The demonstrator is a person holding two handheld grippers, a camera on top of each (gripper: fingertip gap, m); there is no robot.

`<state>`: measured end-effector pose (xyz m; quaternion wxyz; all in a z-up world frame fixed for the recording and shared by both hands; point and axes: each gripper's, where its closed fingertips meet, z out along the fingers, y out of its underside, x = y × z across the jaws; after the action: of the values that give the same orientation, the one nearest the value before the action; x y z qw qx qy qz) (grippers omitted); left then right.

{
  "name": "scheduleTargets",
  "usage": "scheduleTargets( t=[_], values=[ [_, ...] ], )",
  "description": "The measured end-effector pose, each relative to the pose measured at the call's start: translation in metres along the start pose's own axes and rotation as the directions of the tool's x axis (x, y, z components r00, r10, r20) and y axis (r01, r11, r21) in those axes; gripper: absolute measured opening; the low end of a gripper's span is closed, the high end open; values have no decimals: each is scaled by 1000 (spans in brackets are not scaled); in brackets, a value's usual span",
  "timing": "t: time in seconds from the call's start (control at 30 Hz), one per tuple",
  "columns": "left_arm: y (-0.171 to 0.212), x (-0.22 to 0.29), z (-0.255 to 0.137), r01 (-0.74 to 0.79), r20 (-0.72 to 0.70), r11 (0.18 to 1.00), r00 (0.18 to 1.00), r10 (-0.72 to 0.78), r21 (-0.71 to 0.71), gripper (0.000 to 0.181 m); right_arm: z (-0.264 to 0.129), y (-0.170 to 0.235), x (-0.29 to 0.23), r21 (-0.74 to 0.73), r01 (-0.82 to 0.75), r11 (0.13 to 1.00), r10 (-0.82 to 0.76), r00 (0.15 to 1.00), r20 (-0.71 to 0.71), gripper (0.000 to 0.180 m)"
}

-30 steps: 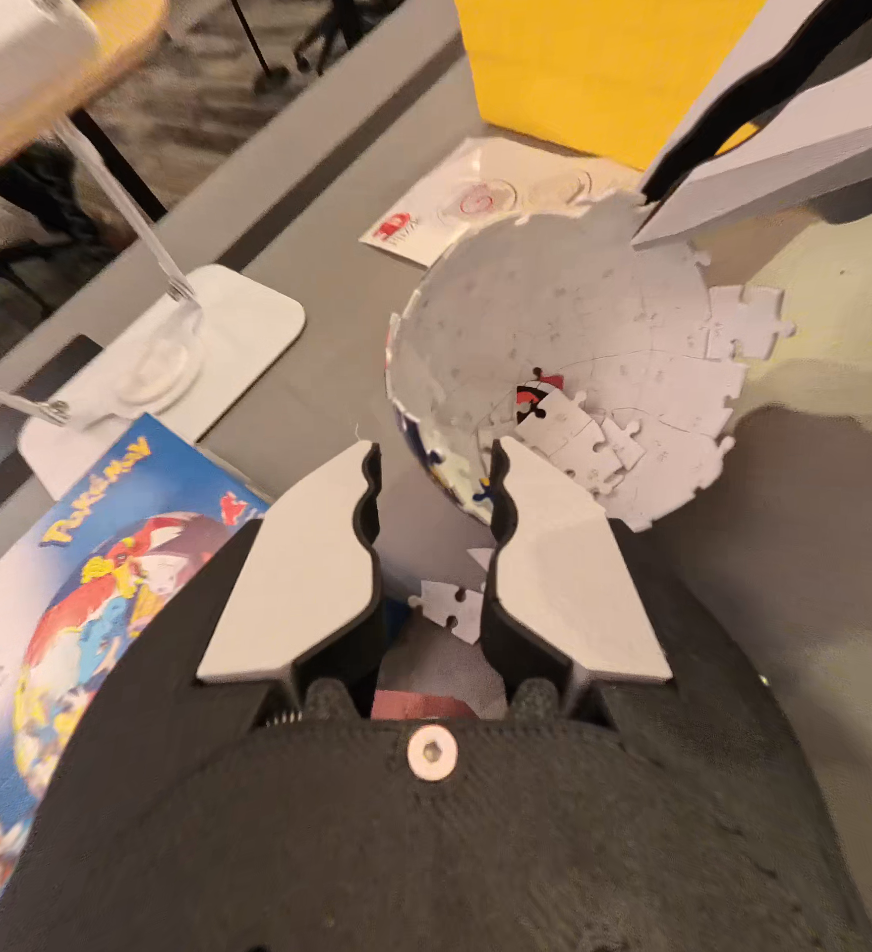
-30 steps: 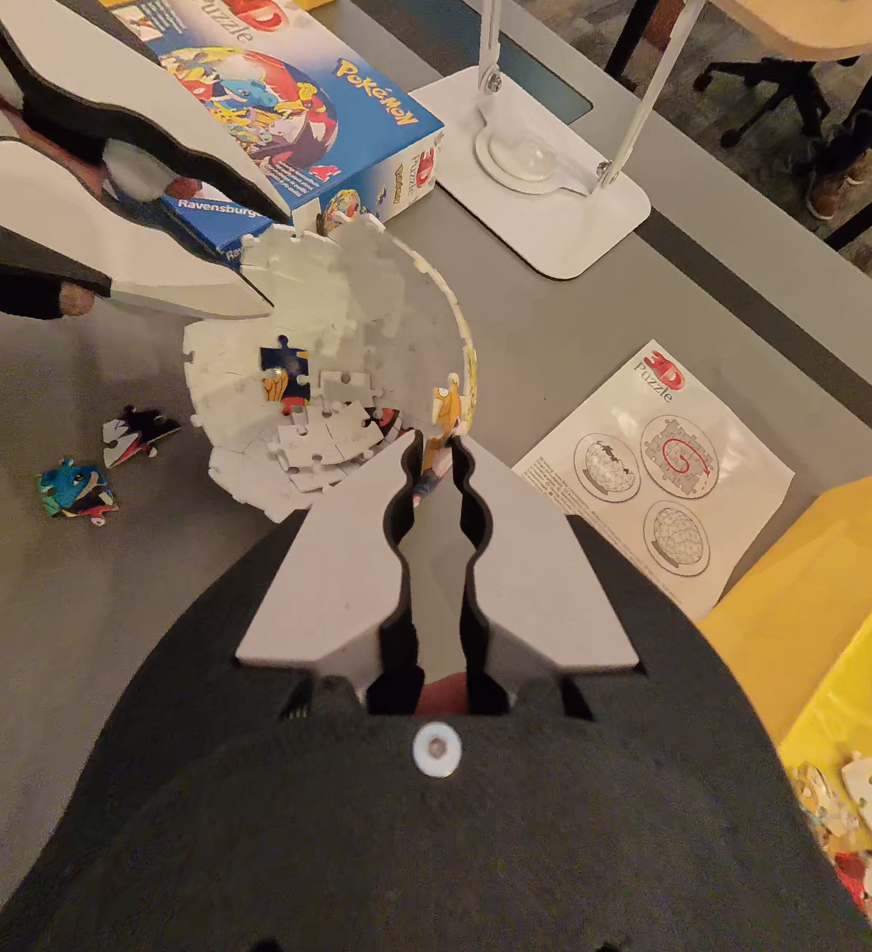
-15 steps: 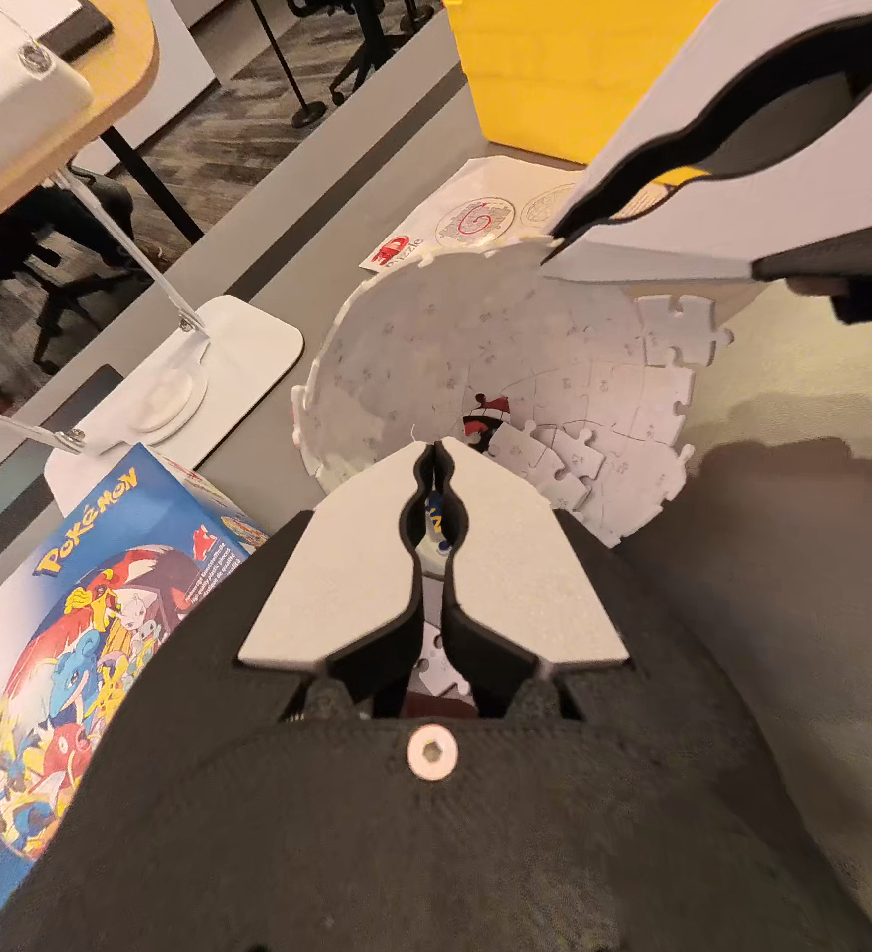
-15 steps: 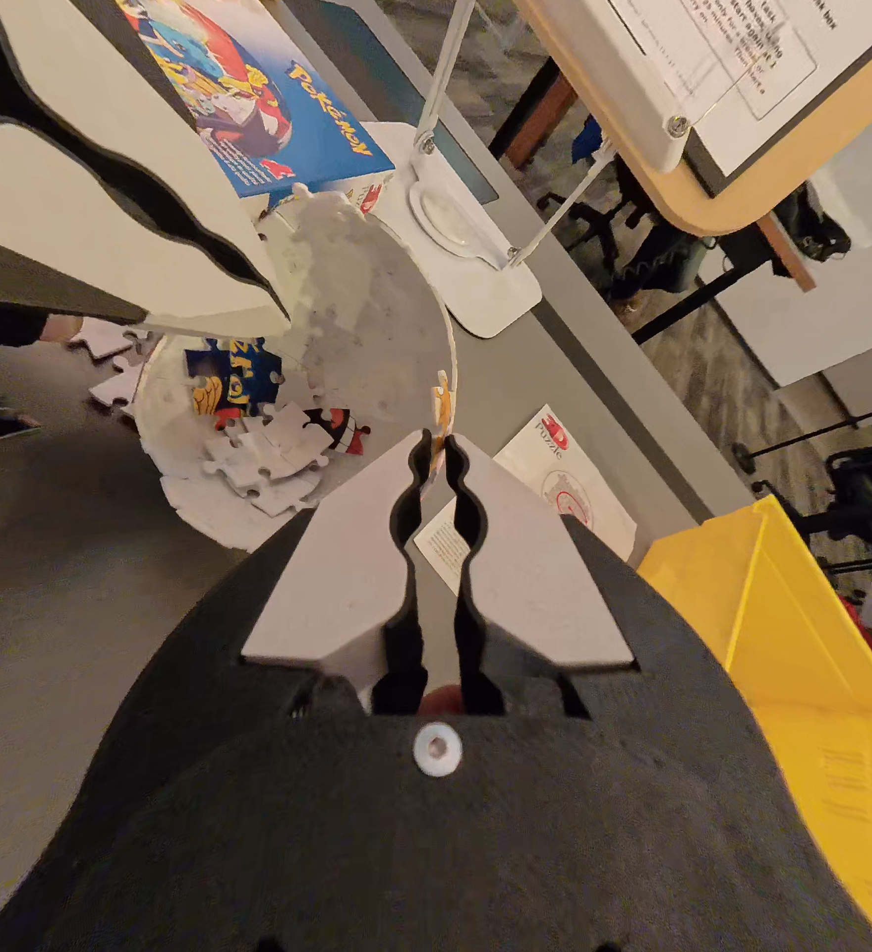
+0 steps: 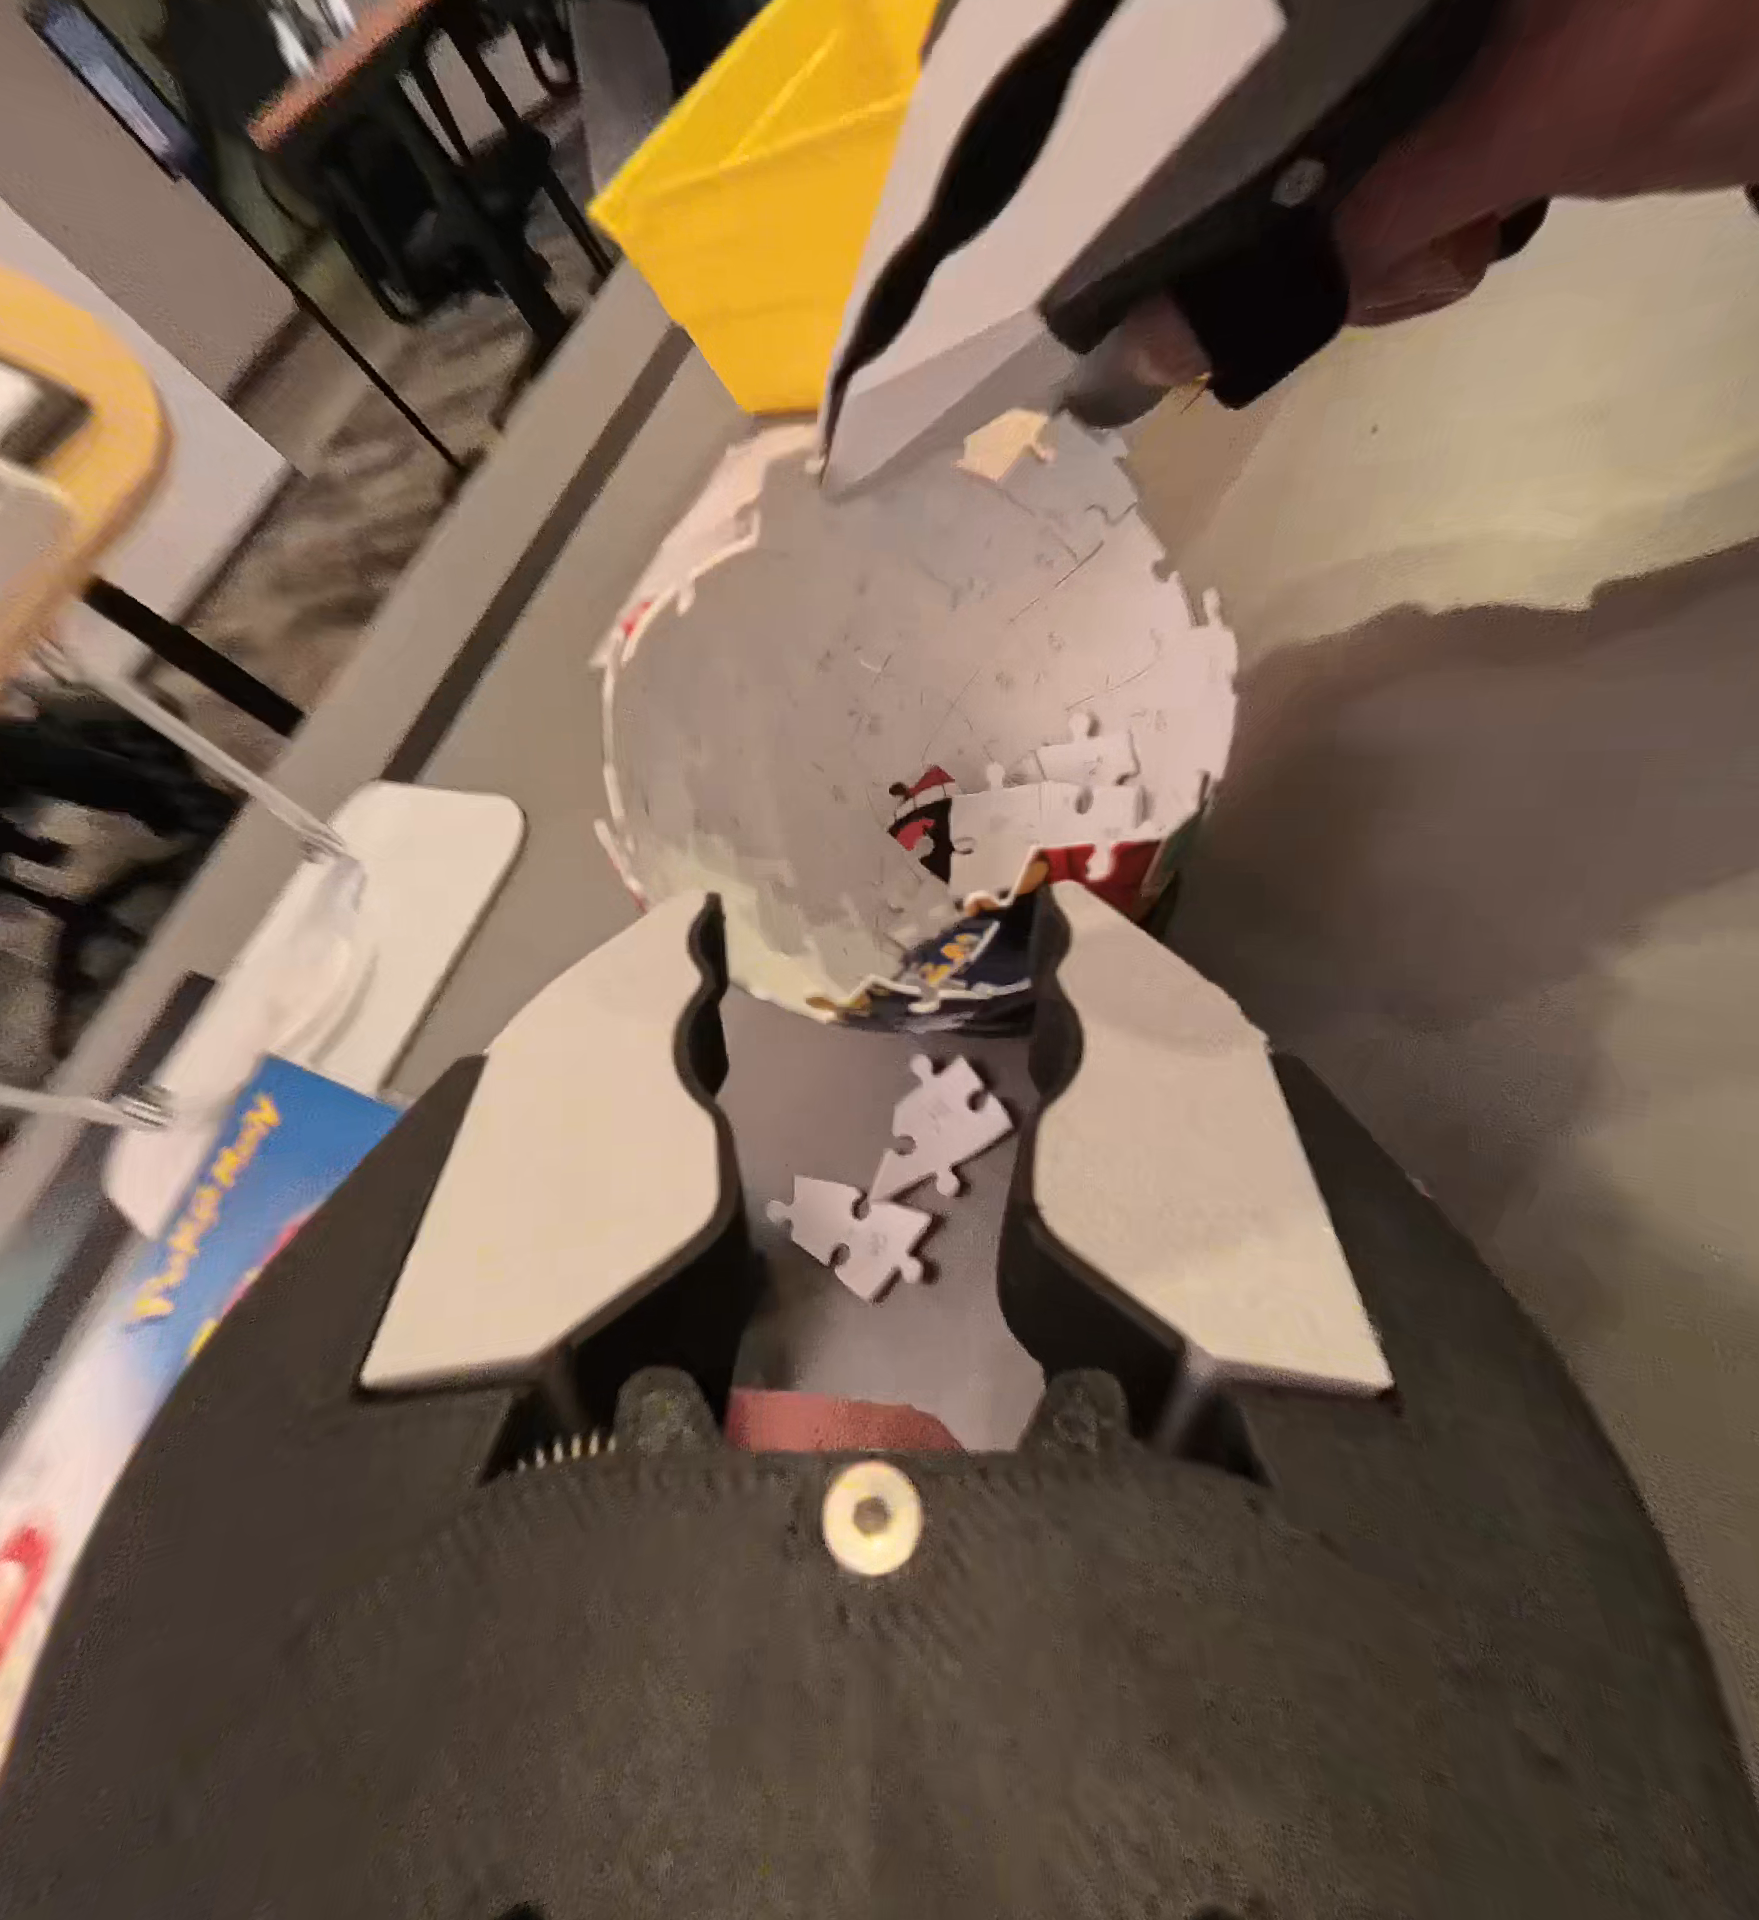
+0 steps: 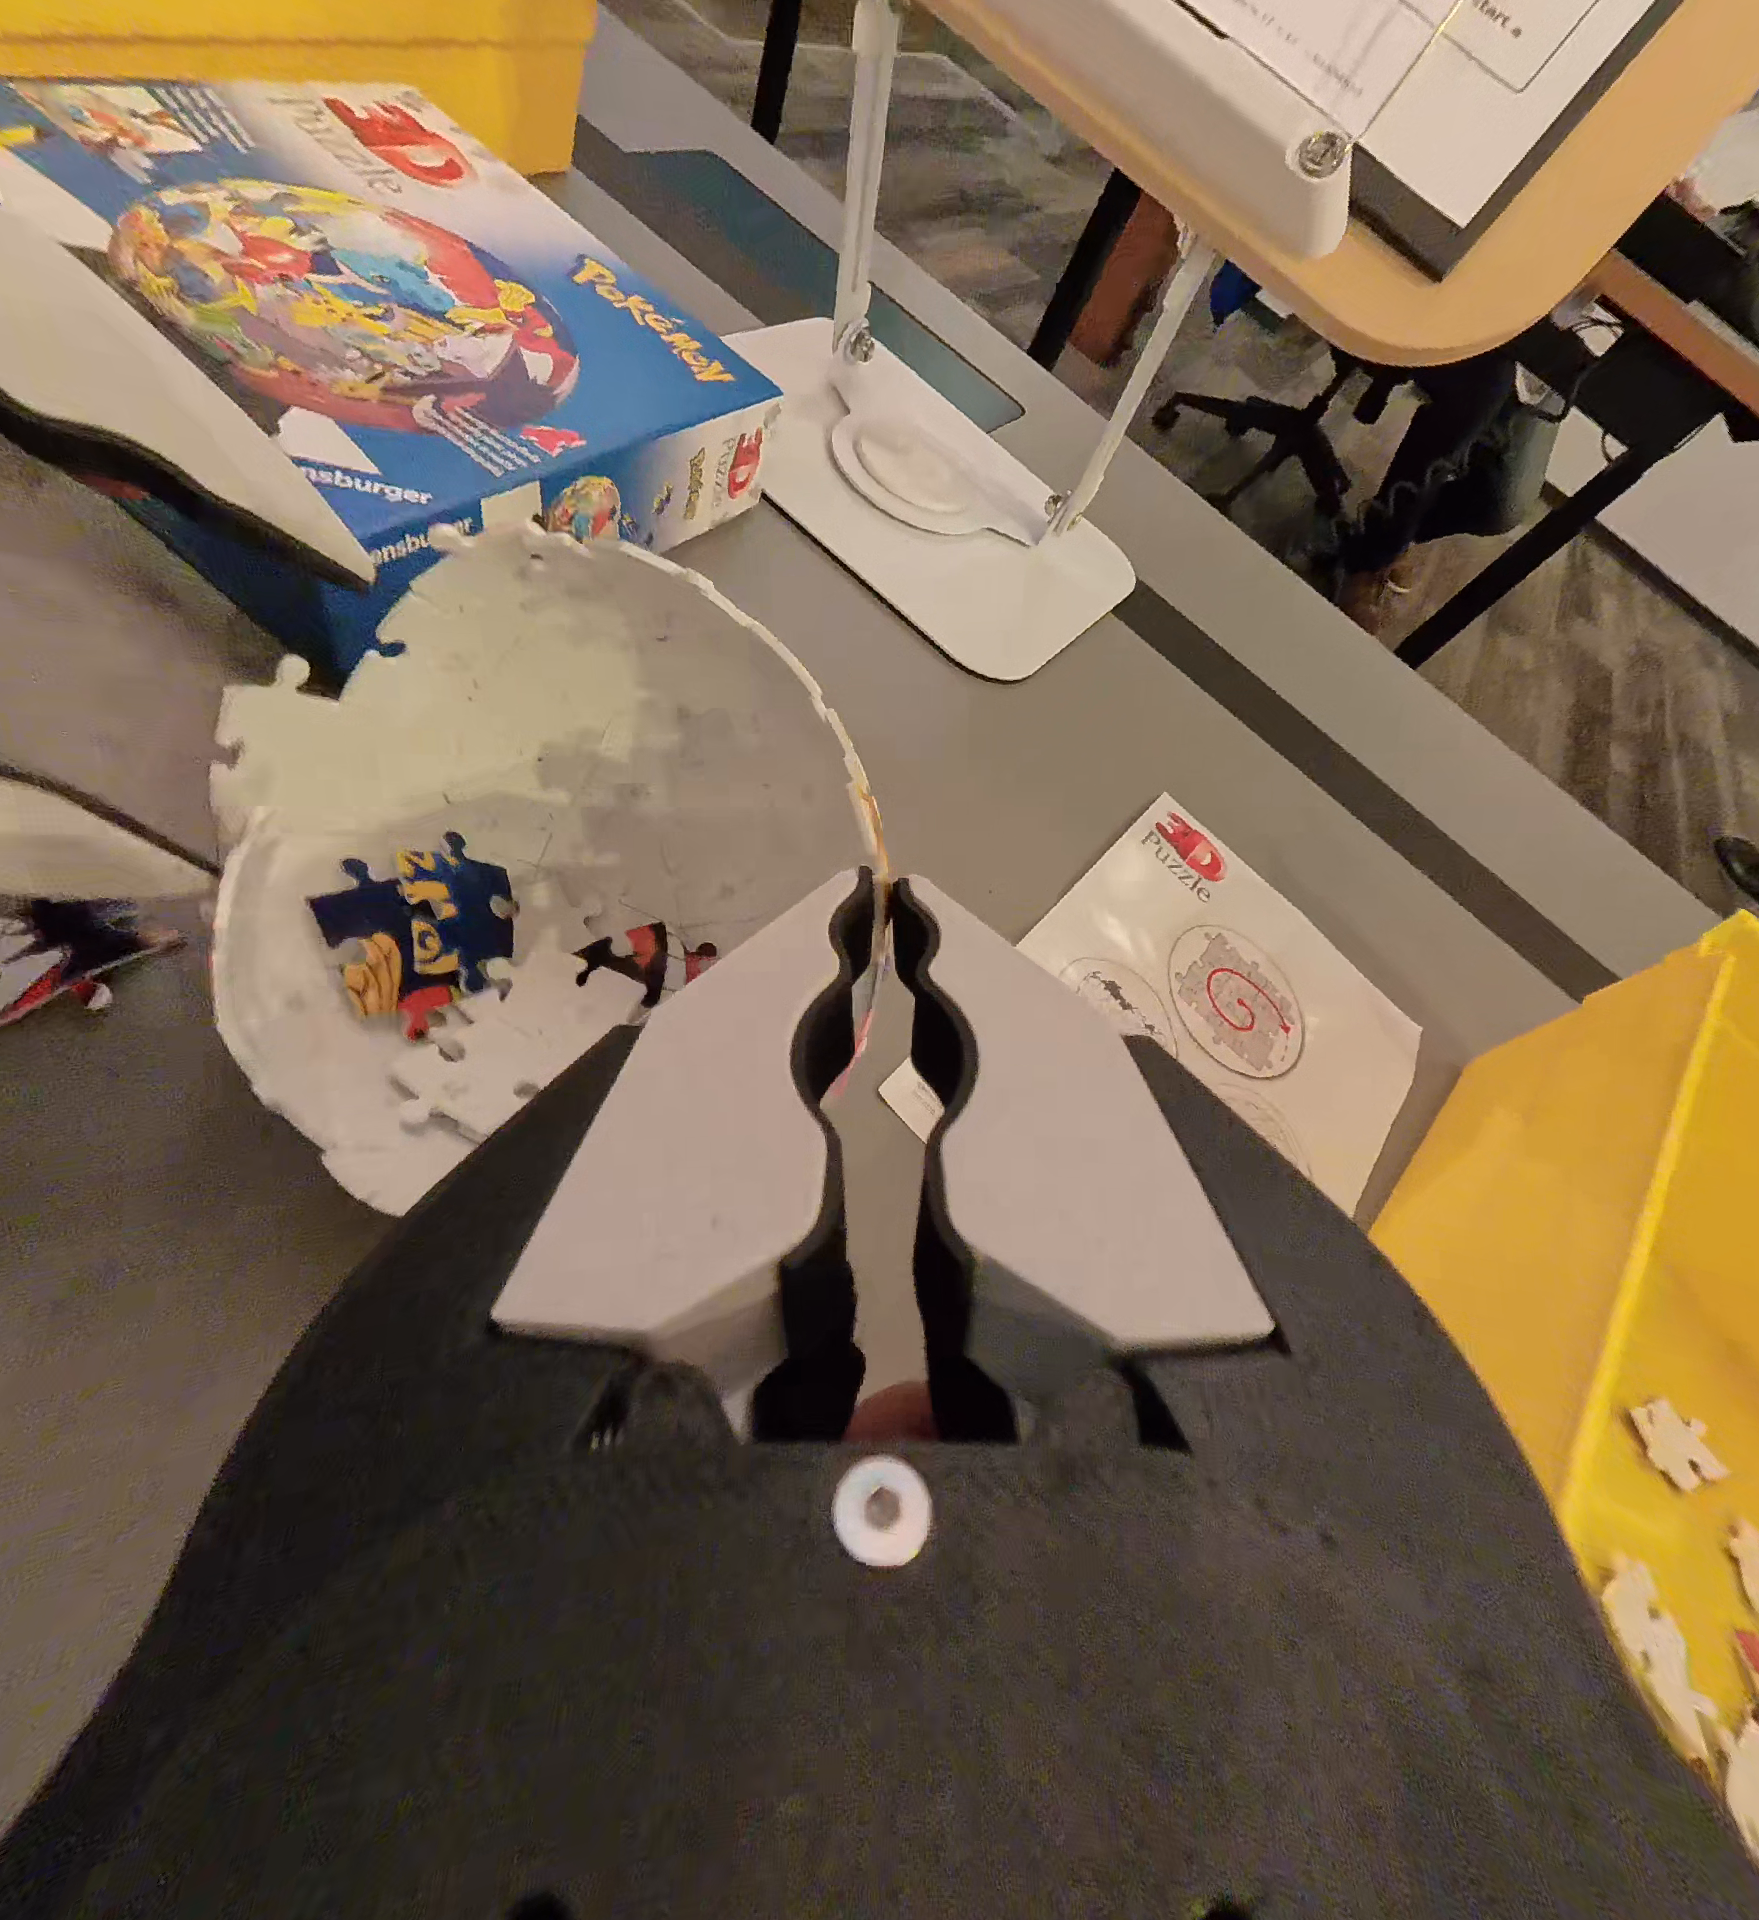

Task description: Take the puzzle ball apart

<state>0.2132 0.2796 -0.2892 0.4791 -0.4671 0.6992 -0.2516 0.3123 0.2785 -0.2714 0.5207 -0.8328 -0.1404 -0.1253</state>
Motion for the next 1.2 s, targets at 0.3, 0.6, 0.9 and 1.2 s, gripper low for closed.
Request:
scheduleTargets(
  t=[0.3, 0.6, 0.9, 1.2],
  values=[
    [-6, 0, 29, -163, 122, 987, 979, 161, 11, 33, 8, -2, -1, 2, 25, 1000, -25, 999, -48, 1],
    [-9, -13, 13, -155, 189, 988, 970, 155, -16, 38, 6, 2, 4, 9, 9, 1000, -9, 998, -57, 0],
    [12, -11, 14, -167, 83, 986, 983, 166, 7, 40, 9, 2, -1, 21, 0, 1000, 0, 1000, -7, 0],
    [4, -25, 0, -55, 142, 994, 989, 41, 98, 36, 14, 12, -2, -4, 11, 1000, -11, 1000, -12, 0]
  ],
)
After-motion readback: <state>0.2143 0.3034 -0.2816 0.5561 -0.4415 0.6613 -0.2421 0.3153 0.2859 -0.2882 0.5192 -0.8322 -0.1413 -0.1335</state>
